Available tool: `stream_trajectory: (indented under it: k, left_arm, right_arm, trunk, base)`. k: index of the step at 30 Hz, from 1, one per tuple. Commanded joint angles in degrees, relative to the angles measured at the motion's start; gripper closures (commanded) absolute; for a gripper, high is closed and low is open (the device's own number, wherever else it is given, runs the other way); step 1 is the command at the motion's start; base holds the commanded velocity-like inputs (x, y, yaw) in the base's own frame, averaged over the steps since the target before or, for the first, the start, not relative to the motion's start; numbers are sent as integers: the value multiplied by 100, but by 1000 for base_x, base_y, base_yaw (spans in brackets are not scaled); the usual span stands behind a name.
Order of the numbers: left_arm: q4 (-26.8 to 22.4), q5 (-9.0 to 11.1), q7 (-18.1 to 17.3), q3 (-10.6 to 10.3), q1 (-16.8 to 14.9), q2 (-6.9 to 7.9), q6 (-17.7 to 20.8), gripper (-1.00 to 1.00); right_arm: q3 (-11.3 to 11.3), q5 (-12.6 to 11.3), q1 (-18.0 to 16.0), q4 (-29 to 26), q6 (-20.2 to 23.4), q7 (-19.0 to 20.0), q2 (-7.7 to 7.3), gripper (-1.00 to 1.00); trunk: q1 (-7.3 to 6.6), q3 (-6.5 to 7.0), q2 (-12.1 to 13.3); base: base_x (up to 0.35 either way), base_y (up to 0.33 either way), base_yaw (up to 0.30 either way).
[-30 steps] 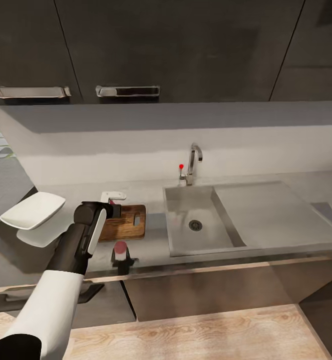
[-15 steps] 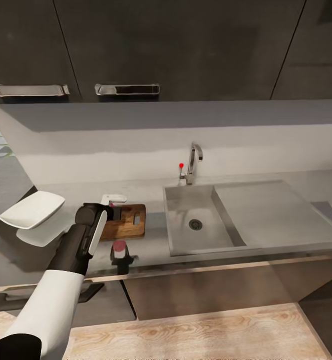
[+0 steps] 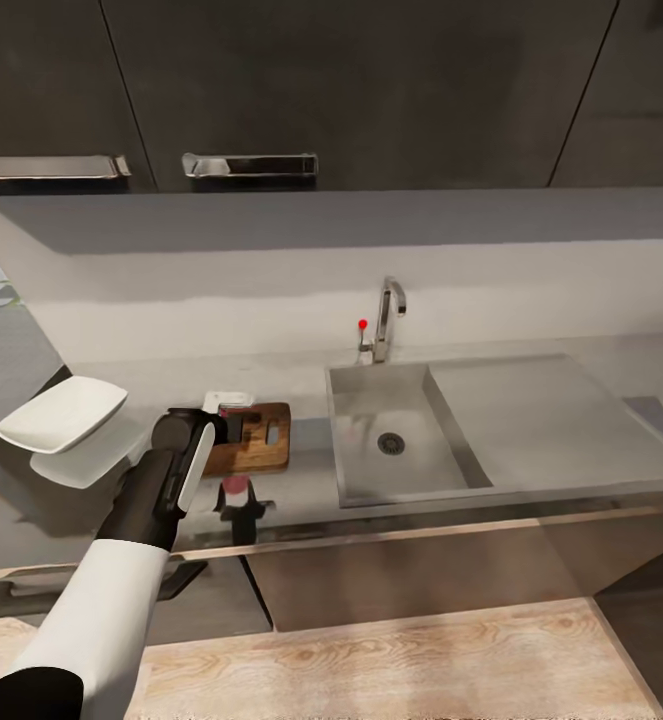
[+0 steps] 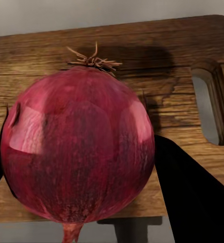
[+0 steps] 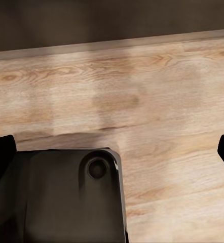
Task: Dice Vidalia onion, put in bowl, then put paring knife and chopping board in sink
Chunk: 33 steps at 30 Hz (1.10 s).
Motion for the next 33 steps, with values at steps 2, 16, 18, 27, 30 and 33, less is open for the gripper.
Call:
stream_trajectory:
  k: [2,16,18,27,30,33]
  left_arm:
    - [-3,-4,18,-8,-5,0,26,100]
    - [104,-16,18,-4,-5,8,24,100]
    - [115,-20,18,-5,-5,8,26,100]
    - [120,-21,18,-1,-5,17,21,100]
    - [118,-21,18,-1,-5,17,19,100]
    - [113,-27,18,-1,-5,18,19,100]
  right_arm:
    - [-49,9,2,-16,-4,58,8,-100]
    - [-49,9,0,-16,-15,64,8,-100]
    - [-49,6,2,-16,-19,64,8,-100]
    - [-49,12,2,-16,-34,79,8,-100]
    - [-49,13,-1,-16,-37,81,8,-100]
    - [-49,13,1,-16,-34,81,8,-100]
  trunk:
    - [3,-28,-11]
    - [3,-123,-11]
    - [3,-124,-11]
    - [3,-124,-11]
    - [3,-124,-11]
    - [3,-124,-11]
  base:
    - [0,0,0]
    - [46,0,0]
    - [4,0,0]
    - [0,0,0]
    - [0,0,0]
    - [2,0,0]
